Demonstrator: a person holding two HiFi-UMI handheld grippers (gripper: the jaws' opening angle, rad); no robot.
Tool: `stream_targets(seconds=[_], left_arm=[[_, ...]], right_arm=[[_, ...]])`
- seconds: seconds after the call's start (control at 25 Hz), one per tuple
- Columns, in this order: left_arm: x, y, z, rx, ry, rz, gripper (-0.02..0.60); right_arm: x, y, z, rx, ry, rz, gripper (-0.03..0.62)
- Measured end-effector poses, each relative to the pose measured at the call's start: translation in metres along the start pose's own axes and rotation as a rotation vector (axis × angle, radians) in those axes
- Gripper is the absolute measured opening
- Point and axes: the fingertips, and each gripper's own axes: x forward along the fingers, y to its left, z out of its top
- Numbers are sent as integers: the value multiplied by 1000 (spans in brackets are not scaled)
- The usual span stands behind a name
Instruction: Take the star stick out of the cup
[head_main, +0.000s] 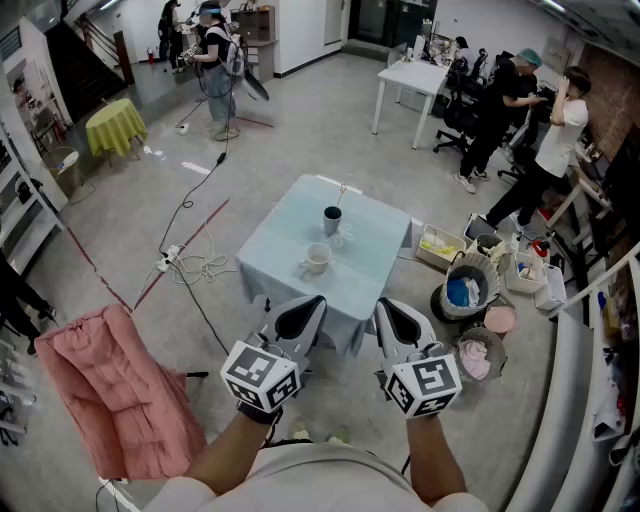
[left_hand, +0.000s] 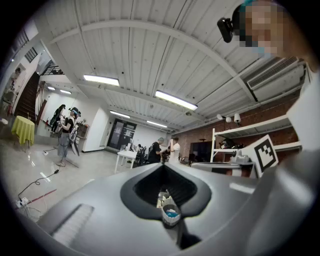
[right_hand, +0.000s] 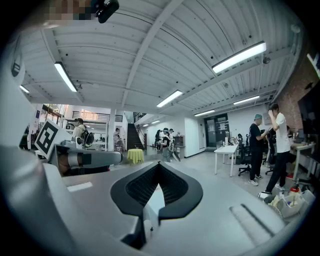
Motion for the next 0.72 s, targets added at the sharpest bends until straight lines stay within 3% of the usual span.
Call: stream_targets(seconds=[0.36,0.72], left_arm=[[-14,26,0,-9,10,-12,6],[-29,67,1,9,12,-12,6]], right_arm=[[19,24,-5,-2,13,-8,9],[31,34,3,38,-55,-45,11]])
